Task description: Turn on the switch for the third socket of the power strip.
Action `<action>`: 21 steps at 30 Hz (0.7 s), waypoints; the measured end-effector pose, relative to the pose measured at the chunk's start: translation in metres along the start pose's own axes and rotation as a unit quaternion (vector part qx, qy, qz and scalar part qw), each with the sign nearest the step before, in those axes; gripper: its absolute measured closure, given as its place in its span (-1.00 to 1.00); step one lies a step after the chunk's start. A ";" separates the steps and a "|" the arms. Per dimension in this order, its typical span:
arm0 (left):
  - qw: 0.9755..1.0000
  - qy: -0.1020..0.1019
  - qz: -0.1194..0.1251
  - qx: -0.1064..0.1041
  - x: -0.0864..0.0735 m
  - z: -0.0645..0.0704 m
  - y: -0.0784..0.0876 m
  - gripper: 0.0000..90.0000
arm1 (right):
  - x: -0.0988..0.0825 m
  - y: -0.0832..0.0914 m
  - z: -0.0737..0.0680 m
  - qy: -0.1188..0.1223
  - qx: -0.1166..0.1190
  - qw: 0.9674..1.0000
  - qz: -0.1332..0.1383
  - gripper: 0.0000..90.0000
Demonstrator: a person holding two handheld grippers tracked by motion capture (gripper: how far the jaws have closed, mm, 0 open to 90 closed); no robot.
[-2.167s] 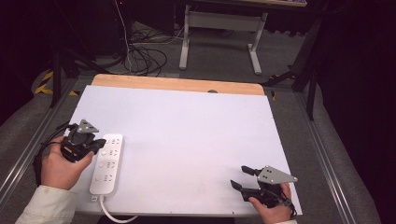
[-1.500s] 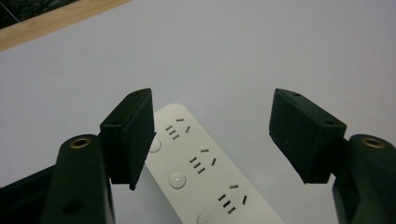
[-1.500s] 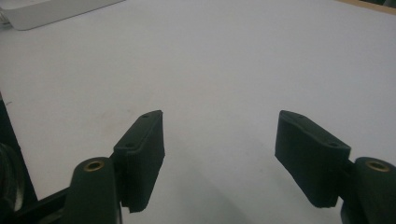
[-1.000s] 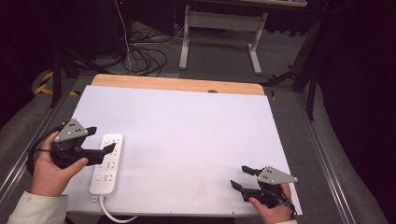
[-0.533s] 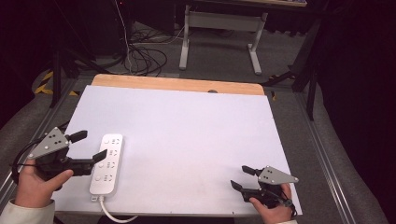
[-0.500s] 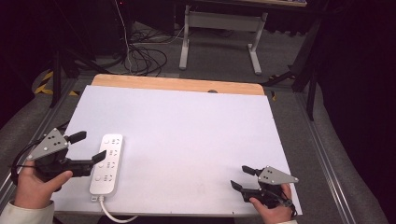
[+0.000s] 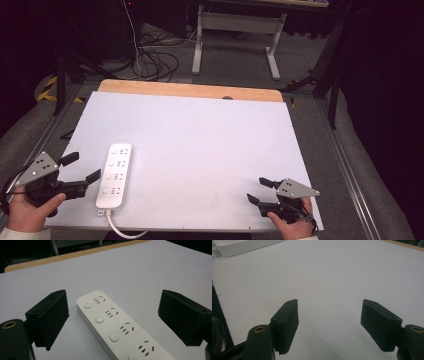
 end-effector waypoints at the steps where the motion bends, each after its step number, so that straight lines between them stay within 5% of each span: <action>1: 1.000 -0.006 0.000 0.004 -0.002 -0.001 0.001 -0.78 | 0.000 0.000 0.000 -0.001 0.001 1.000 0.001 -0.31; 10: 1.000 0.010 -0.012 -0.005 -0.029 -0.007 0.000 -0.78 | 0.000 -0.001 0.000 0.000 0.000 1.000 -0.002 -0.31; 17: 1.000 0.008 -0.011 -0.007 -0.041 -0.009 0.000 -0.78 | -0.001 -0.002 0.000 -0.001 0.001 1.000 -0.004 -0.31; 21: 0.999 0.001 -0.032 -0.006 -0.048 -0.013 0.000 -0.78 | -0.001 -0.001 0.000 -0.001 0.000 1.000 -0.003 -0.31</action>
Point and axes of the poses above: each handheld gripper's, and its own axes: y roughly backward along the jaws, x roughly out of its top, z roughly to its right, the point moved 3 cm from there along -y, roughly forward along the jaws, and after that the axes turned 11 degrees about x, right-handed, at the moved point
